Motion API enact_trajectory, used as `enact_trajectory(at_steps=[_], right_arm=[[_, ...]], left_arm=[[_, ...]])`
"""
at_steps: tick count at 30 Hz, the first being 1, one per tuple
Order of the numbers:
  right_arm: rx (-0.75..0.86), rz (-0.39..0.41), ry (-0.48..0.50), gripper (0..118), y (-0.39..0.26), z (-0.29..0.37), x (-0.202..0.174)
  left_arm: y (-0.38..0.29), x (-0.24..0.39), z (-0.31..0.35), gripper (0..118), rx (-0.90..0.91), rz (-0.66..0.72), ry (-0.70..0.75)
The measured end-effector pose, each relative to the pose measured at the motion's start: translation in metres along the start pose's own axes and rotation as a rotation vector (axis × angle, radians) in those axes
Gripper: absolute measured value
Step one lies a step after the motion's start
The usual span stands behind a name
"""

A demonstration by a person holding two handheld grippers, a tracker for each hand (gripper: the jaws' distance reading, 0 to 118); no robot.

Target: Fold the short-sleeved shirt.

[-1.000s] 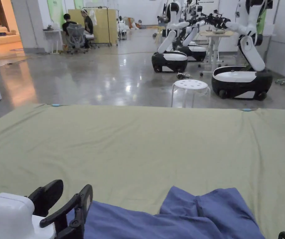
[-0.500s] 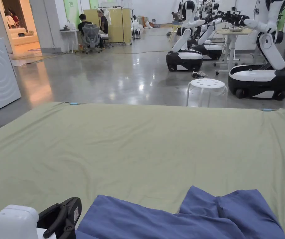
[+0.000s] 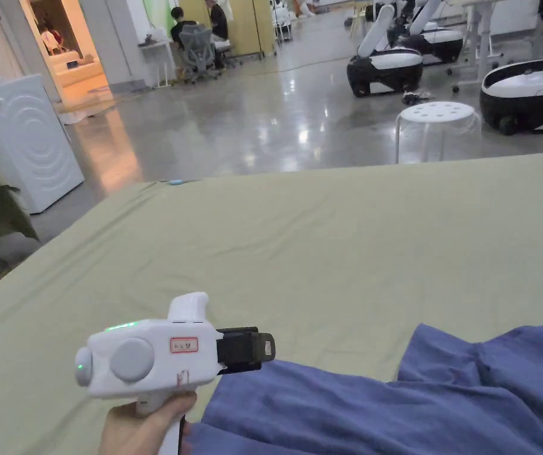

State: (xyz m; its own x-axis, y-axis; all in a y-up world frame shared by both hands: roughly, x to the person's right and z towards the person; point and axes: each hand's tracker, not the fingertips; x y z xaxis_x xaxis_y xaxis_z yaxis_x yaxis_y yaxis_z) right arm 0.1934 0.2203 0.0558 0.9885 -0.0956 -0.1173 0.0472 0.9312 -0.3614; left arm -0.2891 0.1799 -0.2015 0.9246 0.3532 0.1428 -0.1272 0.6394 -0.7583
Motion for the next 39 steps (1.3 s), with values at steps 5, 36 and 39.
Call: enact_trajectory(at_steps=[5, 36, 39], right_arm=[[-0.034, -0.041, -0.061, 0, -0.008, 0.004, 0.023], [-0.396, -0.521, -0.186, 66, -0.09, -0.051, 0.086], [-0.419, -0.325, -0.257, 25, -0.088, -0.051, 0.076]], left_arm=[[0.029, -0.034, -0.063, 67, -0.114, 0.083, 0.137], [0.028, -0.025, -0.106, 15, -0.254, -0.062, 0.287], [0.027, -0.022, -0.107, 15, -0.253, -0.073, 0.295]])
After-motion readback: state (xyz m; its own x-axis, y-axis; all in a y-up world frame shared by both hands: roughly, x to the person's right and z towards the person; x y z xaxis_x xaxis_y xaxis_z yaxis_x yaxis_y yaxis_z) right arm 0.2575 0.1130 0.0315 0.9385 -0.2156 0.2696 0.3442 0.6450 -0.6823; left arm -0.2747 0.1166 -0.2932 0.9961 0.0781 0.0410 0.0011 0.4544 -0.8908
